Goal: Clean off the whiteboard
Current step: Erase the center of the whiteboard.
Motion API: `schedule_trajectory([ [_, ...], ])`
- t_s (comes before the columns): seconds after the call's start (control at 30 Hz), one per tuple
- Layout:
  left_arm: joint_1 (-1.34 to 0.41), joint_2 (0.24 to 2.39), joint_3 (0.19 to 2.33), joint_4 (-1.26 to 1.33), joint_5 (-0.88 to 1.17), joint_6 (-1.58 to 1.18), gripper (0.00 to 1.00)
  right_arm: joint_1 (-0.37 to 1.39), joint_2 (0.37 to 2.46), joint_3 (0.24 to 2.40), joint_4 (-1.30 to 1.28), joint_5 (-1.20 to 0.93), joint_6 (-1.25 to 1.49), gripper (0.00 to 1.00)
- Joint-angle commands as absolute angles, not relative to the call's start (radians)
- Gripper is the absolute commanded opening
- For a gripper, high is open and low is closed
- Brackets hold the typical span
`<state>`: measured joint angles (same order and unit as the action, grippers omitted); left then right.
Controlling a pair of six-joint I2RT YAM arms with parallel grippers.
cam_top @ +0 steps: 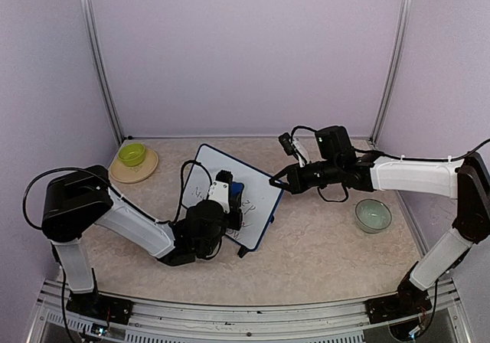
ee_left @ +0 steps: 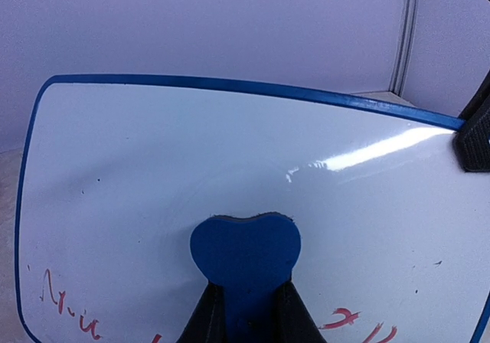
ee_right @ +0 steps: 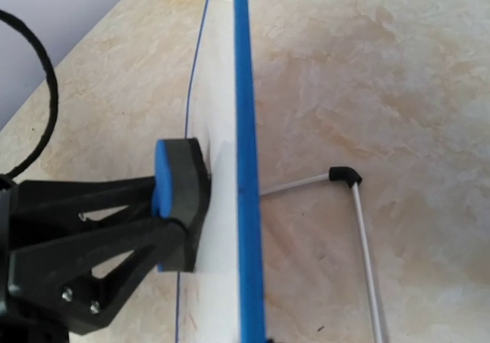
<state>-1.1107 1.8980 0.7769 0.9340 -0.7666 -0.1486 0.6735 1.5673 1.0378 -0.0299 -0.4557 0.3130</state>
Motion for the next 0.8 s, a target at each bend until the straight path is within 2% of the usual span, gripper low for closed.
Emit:
schedule_trajectory([
  [0.0,-1.059,1.887,0.750,0.830,-0.731,-0.149,0.15,0.719,1.591,0.988,-0.135,-0.530,0.210,0.00],
  [0.4,-0.915,1.789,0.668,0.808,-0.710,-0.156,0.15,0.719,1.597,0.993,-0.130,-0.532,0.214,0.00],
  [0.77,-1.106,1.905,0.781,0.843,-0.691,-0.105,0.15,0.722,1.607,1.003,-0.136,-0.528,0.215,0.00],
])
